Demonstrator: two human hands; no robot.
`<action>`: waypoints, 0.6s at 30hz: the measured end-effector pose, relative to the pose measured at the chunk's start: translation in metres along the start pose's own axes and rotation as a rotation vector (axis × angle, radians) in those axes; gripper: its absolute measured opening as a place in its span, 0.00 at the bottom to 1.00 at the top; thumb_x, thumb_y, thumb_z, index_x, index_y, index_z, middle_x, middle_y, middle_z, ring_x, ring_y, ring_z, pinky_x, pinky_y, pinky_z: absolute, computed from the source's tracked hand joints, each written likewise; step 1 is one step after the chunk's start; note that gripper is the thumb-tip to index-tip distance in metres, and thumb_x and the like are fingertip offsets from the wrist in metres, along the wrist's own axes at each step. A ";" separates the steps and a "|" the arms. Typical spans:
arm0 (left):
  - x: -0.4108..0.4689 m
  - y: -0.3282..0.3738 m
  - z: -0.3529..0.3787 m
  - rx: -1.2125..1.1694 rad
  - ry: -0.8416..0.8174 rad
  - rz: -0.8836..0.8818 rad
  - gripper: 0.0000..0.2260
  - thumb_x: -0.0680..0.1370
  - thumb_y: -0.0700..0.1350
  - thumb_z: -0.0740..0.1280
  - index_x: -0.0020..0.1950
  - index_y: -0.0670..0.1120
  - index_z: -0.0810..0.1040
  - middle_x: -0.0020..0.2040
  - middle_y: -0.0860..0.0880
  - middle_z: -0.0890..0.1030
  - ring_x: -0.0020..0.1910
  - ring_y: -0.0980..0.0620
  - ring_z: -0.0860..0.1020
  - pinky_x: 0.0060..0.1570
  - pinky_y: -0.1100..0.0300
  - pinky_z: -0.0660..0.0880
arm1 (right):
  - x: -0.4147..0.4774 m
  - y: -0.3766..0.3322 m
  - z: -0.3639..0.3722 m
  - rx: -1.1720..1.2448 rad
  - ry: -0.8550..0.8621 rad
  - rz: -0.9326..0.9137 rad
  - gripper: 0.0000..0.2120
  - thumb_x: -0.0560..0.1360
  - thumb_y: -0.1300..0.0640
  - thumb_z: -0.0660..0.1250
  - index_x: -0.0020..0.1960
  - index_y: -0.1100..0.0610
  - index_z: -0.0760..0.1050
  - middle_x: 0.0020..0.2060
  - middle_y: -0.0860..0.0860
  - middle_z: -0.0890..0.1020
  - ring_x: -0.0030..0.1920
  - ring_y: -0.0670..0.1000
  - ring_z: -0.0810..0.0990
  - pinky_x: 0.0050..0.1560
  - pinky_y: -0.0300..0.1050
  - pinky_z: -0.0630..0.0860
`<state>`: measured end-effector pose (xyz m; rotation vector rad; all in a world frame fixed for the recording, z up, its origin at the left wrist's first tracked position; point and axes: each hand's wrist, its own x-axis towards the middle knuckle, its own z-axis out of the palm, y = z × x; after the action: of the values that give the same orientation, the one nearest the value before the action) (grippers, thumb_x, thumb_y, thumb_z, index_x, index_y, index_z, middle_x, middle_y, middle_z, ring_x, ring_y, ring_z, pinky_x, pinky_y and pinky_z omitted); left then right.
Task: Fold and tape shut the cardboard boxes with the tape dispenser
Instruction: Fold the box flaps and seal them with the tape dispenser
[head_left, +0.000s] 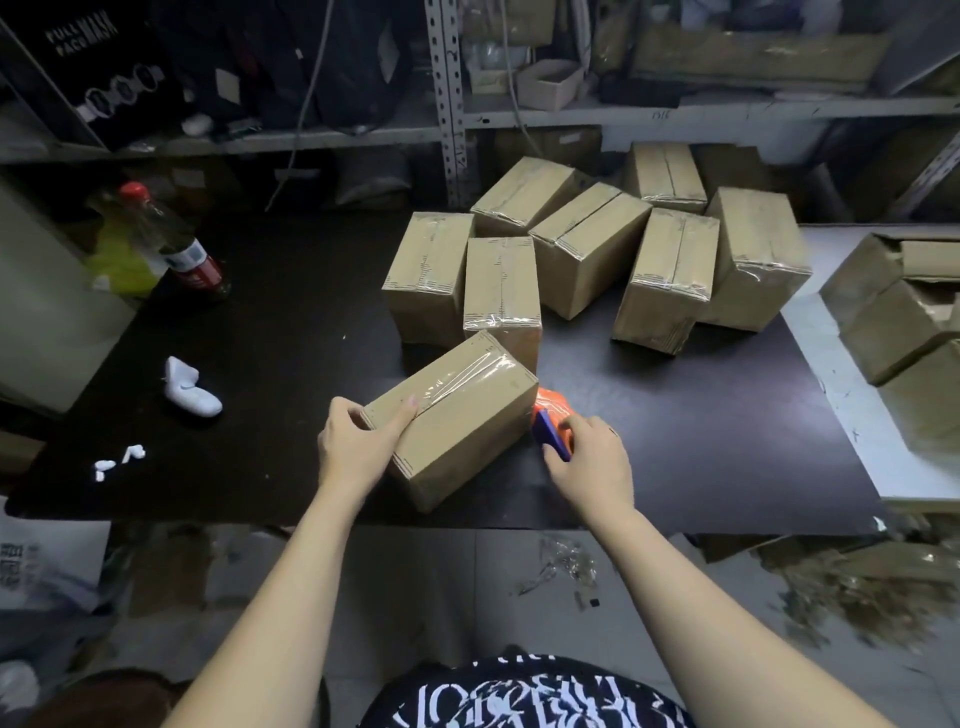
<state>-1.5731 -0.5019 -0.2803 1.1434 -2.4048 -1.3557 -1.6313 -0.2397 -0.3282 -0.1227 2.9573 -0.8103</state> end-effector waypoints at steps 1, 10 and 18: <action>0.000 -0.001 -0.002 0.019 -0.028 0.025 0.27 0.69 0.69 0.75 0.50 0.48 0.73 0.49 0.50 0.78 0.52 0.46 0.77 0.50 0.48 0.77 | -0.001 -0.006 0.000 0.019 0.064 0.014 0.16 0.76 0.50 0.72 0.59 0.58 0.80 0.50 0.55 0.79 0.53 0.60 0.77 0.53 0.52 0.76; -0.007 -0.010 -0.014 0.146 -0.250 0.209 0.23 0.77 0.68 0.67 0.69 0.64 0.69 0.56 0.52 0.80 0.55 0.47 0.79 0.56 0.47 0.78 | -0.028 -0.087 0.000 0.604 -0.092 0.061 0.30 0.75 0.43 0.74 0.73 0.52 0.75 0.65 0.45 0.80 0.60 0.44 0.80 0.63 0.46 0.80; -0.009 -0.017 -0.016 0.168 -0.392 0.352 0.26 0.75 0.67 0.68 0.73 0.73 0.67 0.55 0.58 0.74 0.50 0.51 0.77 0.58 0.50 0.77 | -0.023 -0.083 -0.007 0.529 0.093 0.146 0.11 0.81 0.51 0.69 0.59 0.55 0.83 0.53 0.48 0.85 0.53 0.46 0.81 0.52 0.37 0.75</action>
<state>-1.5499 -0.5118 -0.2824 0.4709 -2.8612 -1.3785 -1.6039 -0.3050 -0.2791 0.1629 2.6728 -1.5637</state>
